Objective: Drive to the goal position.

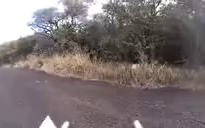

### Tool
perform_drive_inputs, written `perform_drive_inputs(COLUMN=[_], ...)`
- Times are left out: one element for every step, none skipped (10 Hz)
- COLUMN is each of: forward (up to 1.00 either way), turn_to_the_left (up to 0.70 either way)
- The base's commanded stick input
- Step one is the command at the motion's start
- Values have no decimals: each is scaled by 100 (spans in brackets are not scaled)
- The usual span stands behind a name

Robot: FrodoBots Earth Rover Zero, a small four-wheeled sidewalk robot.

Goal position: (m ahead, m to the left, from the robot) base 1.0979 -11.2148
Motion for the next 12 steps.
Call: perform_drive_inputs(forward=[0,0,0,0,0,0,0,0,0,0,0,0], turn_to_the_left=[-50,-50,-50,-50,-50,-50,-50,-50,-50,-50,-50,-50])
